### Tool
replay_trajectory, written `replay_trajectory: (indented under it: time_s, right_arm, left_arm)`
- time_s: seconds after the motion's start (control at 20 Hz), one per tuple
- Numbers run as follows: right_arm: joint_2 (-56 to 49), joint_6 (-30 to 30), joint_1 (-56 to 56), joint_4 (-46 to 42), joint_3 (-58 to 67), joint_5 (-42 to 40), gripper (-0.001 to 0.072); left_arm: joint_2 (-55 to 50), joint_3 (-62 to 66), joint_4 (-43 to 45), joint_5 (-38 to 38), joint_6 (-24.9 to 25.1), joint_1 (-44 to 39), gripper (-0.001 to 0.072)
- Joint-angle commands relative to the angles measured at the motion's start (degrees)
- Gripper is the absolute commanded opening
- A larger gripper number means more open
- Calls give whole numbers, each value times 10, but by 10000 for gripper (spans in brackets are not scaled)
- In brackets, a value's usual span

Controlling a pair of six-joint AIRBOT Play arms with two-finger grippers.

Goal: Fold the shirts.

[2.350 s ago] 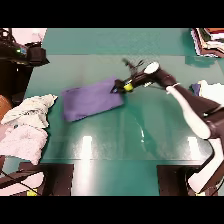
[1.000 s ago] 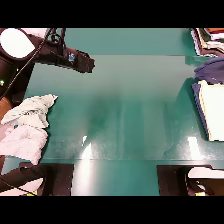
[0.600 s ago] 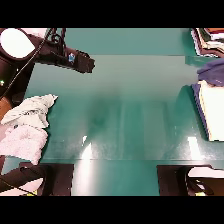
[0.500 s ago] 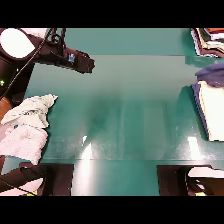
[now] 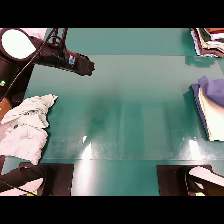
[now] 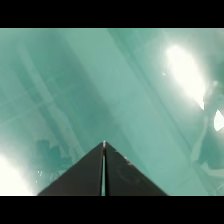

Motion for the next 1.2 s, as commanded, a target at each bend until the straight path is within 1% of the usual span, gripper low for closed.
replay_trajectory:
  time_s: [0.0, 0.05, 0.1, 0.2, 0.25, 0.35, 0.4, 0.5, 0.55, 0.7, 0.75, 0.8, 0.95, 1.15]
  right_arm:
    - [68, 0, -59, -59, -113, -4, 504]
    - [85, 0, -78, -61, -135, -9, 571]
    - [98, 0, -95, -61, -150, -13, 602]
    - [121, 5, -120, -50, -165, -25, 601]
    - [130, 7, -124, -21, -168, -33, 600]
    - [146, 7, -115, 81, -176, -52, 596]
    - [152, 7, -94, 139, -181, -61, 595]
    - [162, 7, -27, 215, -187, -71, 594]
    - [164, 7, 23, 233, -186, -73, 594]
    - [163, 7, 182, 238, -183, -86, 593]
    - [163, 7, 235, 238, -183, -101, 571]
    - [163, 7, 283, 238, -182, -118, 464]
    - [163, 6, 389, 237, -183, -162, 15]
    - [163, -1, 451, 237, -183, -193, 15]
  left_arm:
    - [0, 0, 0, -1, 0, 0, 27]
    - [0, 0, 0, -1, 0, 0, 27]
    - [0, 0, 0, -1, 1, 0, 27]
    - [0, 0, 0, -2, 4, 0, 27]
    - [0, 0, 0, -1, 4, 0, 27]
    - [0, 0, 0, 0, 4, 0, 28]
    - [0, 0, 0, 3, 4, 0, 28]
    - [0, 0, 0, 4, 4, 0, 27]
    - [0, 0, -1, 0, 4, 0, 27]
    - [0, 0, -1, 19, 4, 0, 28]
    - [0, 0, -1, 29, 4, 0, 27]
    - [0, 0, -1, 37, 4, 0, 27]
    - [0, 0, -1, 63, 4, 0, 27]
    - [0, 0, -1, 91, 4, 0, 28]
